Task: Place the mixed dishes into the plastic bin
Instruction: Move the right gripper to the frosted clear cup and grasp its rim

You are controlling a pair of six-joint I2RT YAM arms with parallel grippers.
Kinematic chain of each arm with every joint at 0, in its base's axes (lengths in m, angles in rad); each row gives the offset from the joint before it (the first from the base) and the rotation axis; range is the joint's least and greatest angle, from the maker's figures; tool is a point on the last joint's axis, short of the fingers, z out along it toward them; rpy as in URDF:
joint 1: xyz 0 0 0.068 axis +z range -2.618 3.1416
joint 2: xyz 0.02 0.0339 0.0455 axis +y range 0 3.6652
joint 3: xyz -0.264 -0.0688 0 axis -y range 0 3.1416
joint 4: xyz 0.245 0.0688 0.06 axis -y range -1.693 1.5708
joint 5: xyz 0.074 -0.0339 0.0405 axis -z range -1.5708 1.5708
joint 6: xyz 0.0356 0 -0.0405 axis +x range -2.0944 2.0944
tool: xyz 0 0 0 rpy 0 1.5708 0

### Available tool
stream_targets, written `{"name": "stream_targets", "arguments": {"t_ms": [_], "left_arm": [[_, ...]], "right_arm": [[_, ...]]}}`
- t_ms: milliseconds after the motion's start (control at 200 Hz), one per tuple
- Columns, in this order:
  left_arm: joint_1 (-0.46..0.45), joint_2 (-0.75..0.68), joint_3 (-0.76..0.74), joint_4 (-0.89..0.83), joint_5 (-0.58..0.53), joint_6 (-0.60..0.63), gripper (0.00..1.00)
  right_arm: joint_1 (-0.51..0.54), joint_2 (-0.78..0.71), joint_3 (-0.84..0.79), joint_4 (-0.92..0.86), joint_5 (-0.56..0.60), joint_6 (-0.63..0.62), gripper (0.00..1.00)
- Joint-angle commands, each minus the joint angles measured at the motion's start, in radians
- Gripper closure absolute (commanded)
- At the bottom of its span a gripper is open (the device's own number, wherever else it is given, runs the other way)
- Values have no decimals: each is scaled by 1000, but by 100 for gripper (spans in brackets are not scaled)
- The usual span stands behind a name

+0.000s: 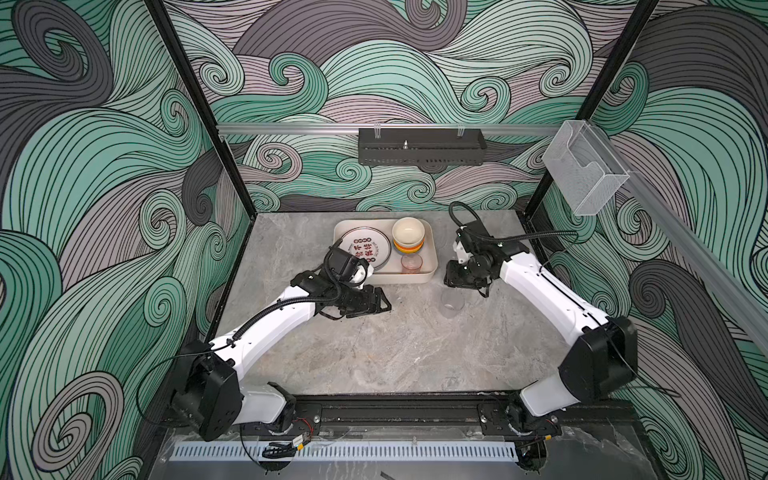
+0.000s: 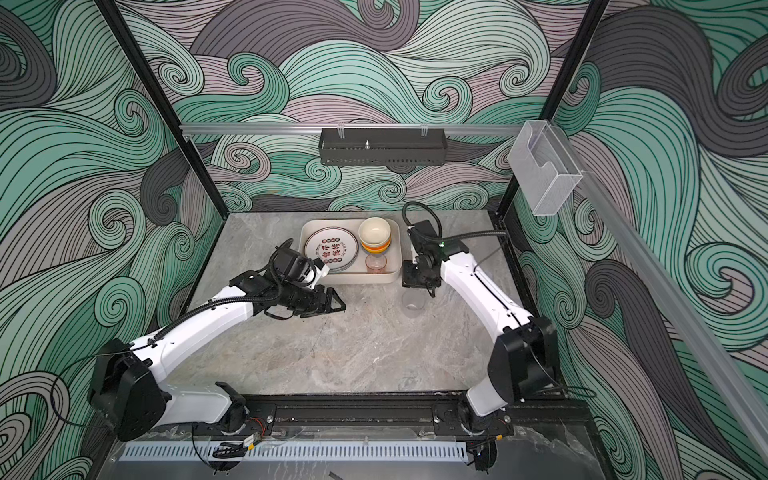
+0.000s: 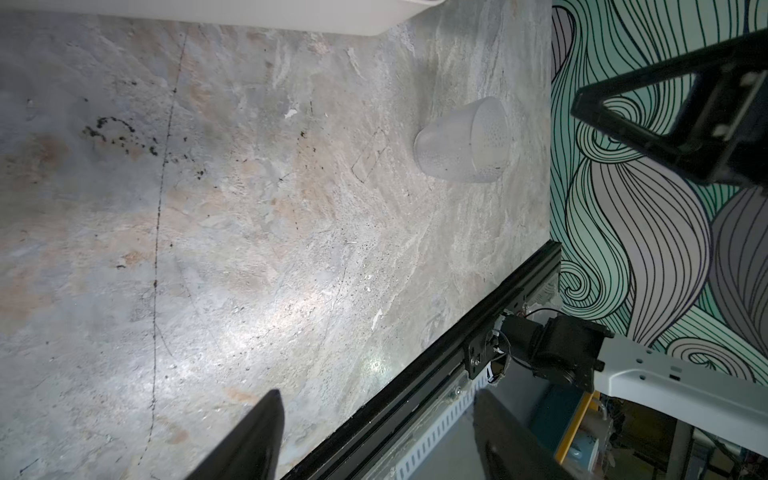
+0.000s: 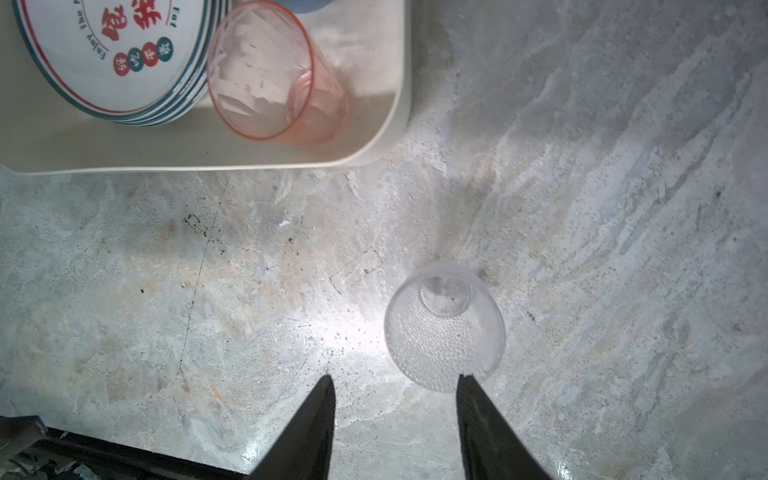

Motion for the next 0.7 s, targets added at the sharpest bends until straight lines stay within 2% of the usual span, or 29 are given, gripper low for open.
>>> {"name": "stream_targets", "arguments": {"t_ms": [0,250,695], "left_arm": [[-29,28,52,-16,19,41,27],[-83,64,74,-20,-16,53,28],[-91,40,41,-22,-57,46,30]], "right_arm": [[-51,-66,-100,18,-27,19,51],[-99,-112,-248,100,-95,62,50],[-101,-5,-260,162,-84,105,57]]}}
